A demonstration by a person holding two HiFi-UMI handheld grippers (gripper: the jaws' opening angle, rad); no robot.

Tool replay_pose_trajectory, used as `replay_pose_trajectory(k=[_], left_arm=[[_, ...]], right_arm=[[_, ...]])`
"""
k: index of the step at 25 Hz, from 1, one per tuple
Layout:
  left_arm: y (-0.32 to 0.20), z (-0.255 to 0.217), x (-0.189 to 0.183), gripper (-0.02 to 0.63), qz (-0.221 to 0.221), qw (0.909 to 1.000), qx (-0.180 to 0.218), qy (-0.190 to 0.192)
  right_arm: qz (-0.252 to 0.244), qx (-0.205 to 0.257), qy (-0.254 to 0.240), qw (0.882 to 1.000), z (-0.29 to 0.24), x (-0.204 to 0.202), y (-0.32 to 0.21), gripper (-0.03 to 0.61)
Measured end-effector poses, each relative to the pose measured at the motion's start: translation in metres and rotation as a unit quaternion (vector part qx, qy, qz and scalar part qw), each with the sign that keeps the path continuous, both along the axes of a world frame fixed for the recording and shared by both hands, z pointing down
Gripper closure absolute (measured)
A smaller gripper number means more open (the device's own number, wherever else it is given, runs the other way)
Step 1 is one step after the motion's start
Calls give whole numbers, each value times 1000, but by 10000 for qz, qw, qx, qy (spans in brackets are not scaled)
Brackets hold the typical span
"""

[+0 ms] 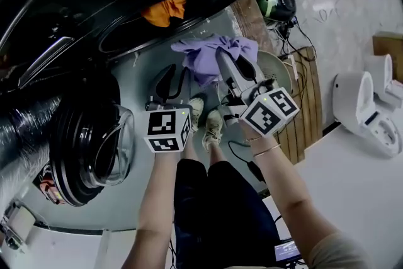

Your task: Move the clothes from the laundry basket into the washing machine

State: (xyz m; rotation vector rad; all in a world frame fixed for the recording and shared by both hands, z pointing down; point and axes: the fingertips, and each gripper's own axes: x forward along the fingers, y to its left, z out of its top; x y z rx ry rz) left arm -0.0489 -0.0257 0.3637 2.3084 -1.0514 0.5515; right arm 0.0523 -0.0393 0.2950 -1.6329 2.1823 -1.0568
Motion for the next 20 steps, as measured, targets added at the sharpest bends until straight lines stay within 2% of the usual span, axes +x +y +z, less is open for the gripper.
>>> replay_pose_trajectory(k=[7,15,20], left_arm=[[-10,20,-46,494,-713,9974,54,132],[-26,38,-83,494,-1258,9913,241,296],[-41,49,-100,494,-1562,9863,354,390]], right_arm=[[-518,372,87,9979,2,-54,-43,502],[-753,812,70,9938,16,-96,-91,500],[-929,1026,287,9900,28,-117,-136,500]])
